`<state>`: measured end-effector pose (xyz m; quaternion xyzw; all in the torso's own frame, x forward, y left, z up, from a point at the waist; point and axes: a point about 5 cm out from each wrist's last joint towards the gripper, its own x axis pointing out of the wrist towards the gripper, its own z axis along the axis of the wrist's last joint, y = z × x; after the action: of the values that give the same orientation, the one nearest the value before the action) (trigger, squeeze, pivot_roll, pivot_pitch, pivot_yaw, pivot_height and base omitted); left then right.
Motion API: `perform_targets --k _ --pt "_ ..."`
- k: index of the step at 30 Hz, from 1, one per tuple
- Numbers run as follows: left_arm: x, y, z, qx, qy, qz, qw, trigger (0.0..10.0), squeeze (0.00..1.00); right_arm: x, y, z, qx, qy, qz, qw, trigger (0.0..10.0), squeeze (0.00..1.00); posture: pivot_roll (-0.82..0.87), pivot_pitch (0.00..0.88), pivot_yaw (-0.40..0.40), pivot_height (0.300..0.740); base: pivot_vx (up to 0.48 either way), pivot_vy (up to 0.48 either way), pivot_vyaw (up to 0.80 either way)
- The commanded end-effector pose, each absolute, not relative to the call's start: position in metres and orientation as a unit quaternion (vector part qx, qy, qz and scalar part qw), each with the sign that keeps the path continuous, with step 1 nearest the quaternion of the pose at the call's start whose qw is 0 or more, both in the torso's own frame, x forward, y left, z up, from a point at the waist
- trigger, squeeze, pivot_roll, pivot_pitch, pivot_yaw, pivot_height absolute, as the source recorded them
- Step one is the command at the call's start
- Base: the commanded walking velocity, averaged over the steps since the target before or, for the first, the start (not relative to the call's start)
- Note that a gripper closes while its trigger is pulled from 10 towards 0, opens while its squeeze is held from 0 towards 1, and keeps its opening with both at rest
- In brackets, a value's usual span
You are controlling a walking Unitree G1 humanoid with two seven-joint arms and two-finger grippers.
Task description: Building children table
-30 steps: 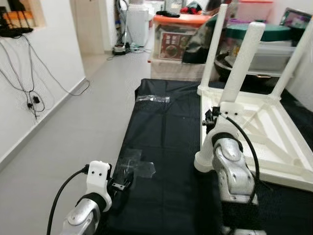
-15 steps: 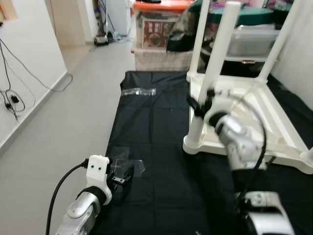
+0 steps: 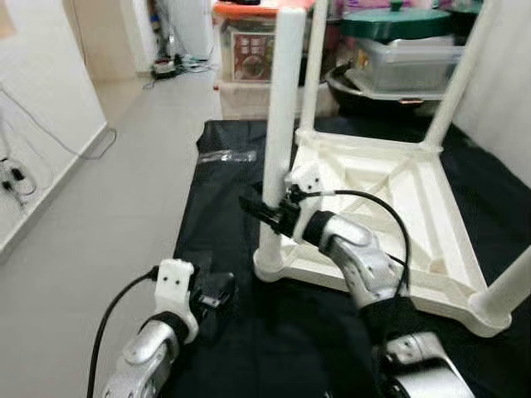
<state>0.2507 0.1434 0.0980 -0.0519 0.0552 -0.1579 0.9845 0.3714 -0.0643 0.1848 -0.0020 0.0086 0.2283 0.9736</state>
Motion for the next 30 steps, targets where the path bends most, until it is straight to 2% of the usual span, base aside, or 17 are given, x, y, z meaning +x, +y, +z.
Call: perform_targets --k 1,2,3,5,13,14,15,16,17,18,19,20,25,26,27,28,30 --pt "0.245 0.152 0.089 -0.045 0.075 -0.146 0.985 10.0 0.0 0.373 -0.125 0.138 -0.01 0.126 0.008 0.992 0.0 0.0 0.01 0.0 -0.04 0.74 0.0 0.0 0.0" --pt "0.244 0.151 0.089 -0.045 0.076 -0.145 0.985 10.0 0.0 0.37 -0.14 0.131 -0.007 0.145 -0.052 0.988 0.0 0.0 0.01 0.0 -0.041 0.74 0.0 0.0 0.0" --pt "0.244 0.151 0.089 -0.045 0.076 -0.145 0.985 10.0 0.0 0.37 -0.14 0.131 -0.007 0.145 -0.052 0.988 0.0 0.0 0.01 0.0 -0.041 0.74 0.0 0.0 0.0" --pt "0.244 0.147 0.089 -0.048 0.076 -0.146 0.985 10.0 0.0 0.353 -0.18 0.112 -0.01 0.174 -0.183 0.967 0.0 0.0 0.0 0.0 -0.03 0.74 0.0 0.0 0.0" --pt "0.244 0.142 0.086 -0.049 0.081 -0.155 0.983 10.0 0.0 0.332 -0.239 0.105 -0.03 0.199 -0.312 0.928 0.0 0.0 -0.01 0.0 -0.026 0.74 0.0 0.0 0.0" --pt "0.244 0.143 0.086 -0.048 0.081 -0.155 0.983 10.0 0.0 0.342 -0.229 0.114 -0.002 0.186 -0.264 0.946 4.0 0.0 -0.02 0.0 -0.026 0.74 0.0 0.0 0.0" --pt "0.244 0.143 0.086 -0.048 0.081 -0.155 0.983 10.0 0.0 0.342 -0.229 0.114 -0.002 0.186 -0.264 0.946 4.0 0.0 -0.02 0.0 -0.026 0.74 0.0 0.0 0.0" --pt "0.245 0.144 0.086 -0.048 0.08 -0.155 0.984 10.0 0.0 0.352 -0.215 0.123 0.018 0.171 -0.199 0.965 10.0 0.0 -0.02 0.0 -0.023 0.74 0.0 0.0 0.0" --pt "0.245 0.144 0.086 -0.048 0.08 -0.155 0.984 10.0 0.0 0.352 -0.215 0.123 0.018 0.171 -0.199 0.965 10.0 0.0 -0.02 0.0 -0.023 0.74 0.0 0.0 0.0" --pt "0.246 0.144 0.087 -0.049 0.079 -0.155 0.984 10.0 0.0 0.363 -0.188 0.139 0.038 0.127 -0.082 0.988 10.0 0.0 -0.02 0.0 -0.016 0.74 0.0 0.0 0.0" --pt "0.246 0.142 0.087 -0.048 0.079 -0.158 0.983 10.0 0.0 0.368 -0.17 0.155 0.051 0.084 -0.011 0.995 10.0 0.96 -0.02 0.0 -0.019 0.74 0.0 0.0 0.0" --pt "0.246 0.141 0.086 -0.047 0.079 -0.16 0.983 10.0 0.0 0.372 -0.158 0.168 0.045 0.05 0.044 0.997 10.0 1.0 -0.01 0.0 -0.025 0.74 0.0 0.0 0.0" --pt "0.247 0.141 0.087 -0.045 0.078 -0.161 0.983 10.0 0.0 0.378 -0.151 0.185 0.043 0.027 0.082 0.995 10.0 1.0 -0.01 0.0 -0.035 0.74 0.0 0.0 0.0" --pt "0.247 0.143 0.088 -0.045 0.076 -0.156 0.984 10.0 0.0 0.381 -0.147 0.196 0.053 0.014 0.123 0.991 10.0 0.0 0.0 0.0 -0.038 0.74 0.0 0.0 0.0" --pt "0.247 0.143 0.088 -0.045 0.076 -0.156 0.984 10.0 0.0 0.381 -0.147 0.196 0.053 0.014 0.123 0.991 10.0 0.0 0.0 0.0 -0.038 0.74 0.0 0.0 0.0" --pt "0.247 0.146 0.088 -0.045 0.074 -0.15 0.985 10.0 0.0 0.379 -0.138 0.217 0.068 -0.024 0.215 0.974 10.0 0.0 0.0 0.0 -0.043 0.74 0.0 0.0 0.0" --pt "0.247 0.146 0.088 -0.045 0.074 -0.15 0.985 10.0 0.0 0.379 -0.138 0.217 0.068 -0.024 0.215 0.974 10.0 0.0 0.0 0.0 -0.043 0.74 0.0 0.0 0.0"
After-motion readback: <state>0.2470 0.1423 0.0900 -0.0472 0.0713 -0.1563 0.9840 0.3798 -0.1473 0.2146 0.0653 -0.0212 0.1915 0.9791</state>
